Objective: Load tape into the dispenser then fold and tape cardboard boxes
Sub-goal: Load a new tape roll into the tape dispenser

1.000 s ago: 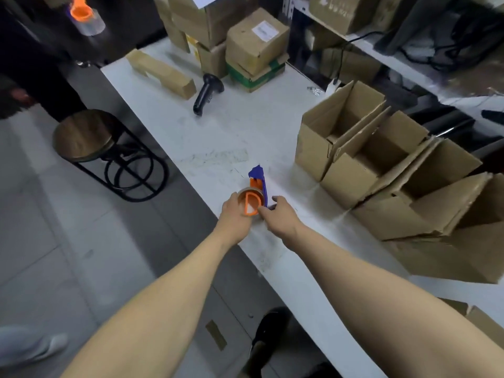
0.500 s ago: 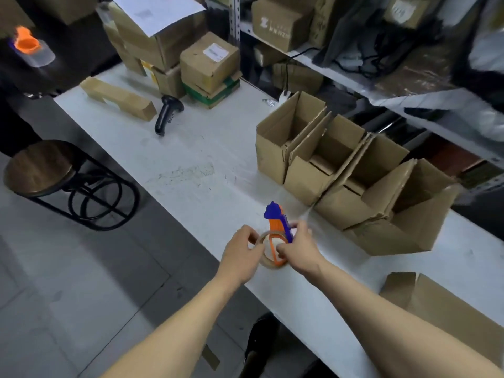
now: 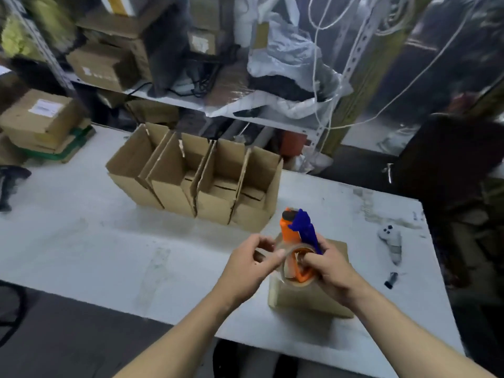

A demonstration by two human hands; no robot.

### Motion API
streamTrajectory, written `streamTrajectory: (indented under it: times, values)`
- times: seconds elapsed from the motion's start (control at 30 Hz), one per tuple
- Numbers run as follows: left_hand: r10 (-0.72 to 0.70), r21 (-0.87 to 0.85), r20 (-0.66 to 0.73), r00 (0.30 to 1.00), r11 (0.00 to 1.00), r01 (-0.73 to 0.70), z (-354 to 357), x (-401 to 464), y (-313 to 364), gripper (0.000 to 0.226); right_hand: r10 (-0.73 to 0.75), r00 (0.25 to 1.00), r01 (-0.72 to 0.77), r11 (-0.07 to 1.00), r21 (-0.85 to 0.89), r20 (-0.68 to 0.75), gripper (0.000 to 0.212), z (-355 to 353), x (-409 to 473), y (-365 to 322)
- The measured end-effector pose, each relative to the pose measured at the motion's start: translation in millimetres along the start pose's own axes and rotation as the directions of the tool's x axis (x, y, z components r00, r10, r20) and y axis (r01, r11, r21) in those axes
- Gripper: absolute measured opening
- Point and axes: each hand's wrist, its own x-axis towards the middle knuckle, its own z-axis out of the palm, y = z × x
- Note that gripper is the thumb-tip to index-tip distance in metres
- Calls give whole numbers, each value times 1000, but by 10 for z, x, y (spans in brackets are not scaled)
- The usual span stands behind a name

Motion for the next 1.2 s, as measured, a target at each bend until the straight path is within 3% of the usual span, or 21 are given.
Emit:
streamTrajectory:
  times: [0.17, 0.3, 0.37, 0.5, 0.6, 0.8, 1.1, 1.2]
  values:
    - [23, 82, 205, 979, 996, -40, 507, 64, 160, 41, -1, 993, 17, 991, 136, -118, 34, -525, -312, 19]
    - [6, 58, 190, 982, 998, -17, 747, 98, 282, 37, -88, 982, 110, 986, 126, -168, 57, -765, -485, 48]
    - [4, 32, 172, 985, 999, -10, 787, 121, 357, 42, -112, 980, 117, 993, 22, -166, 64, -839, -573, 47]
    - [139, 105, 242, 960, 980, -169, 757, 191, 572, 49, -85, 995, 84, 996, -20, -52, 44, -953, -688, -62]
    - [214, 140, 279, 936, 955, -260, 752, 218, 729, 50, -157, 986, 158, 987, 5, -48, 38, -983, -717, -176]
    - [223, 114, 204, 953, 962, -250, 813, 209, 887, 59, -265, 958, 271, 962, 40, -112, 45, -955, -712, -279]
    - [407, 268, 135, 904, 863, -428, 818, 84, 964, 55, -295, 947, 298, 954, 9, -124, 34, -967, -738, -291]
    - [449, 313, 133, 883, 827, -468, 808, 64, 975, 51, -289, 947, 285, 957, -43, -138, 49, -989, -728, -278]
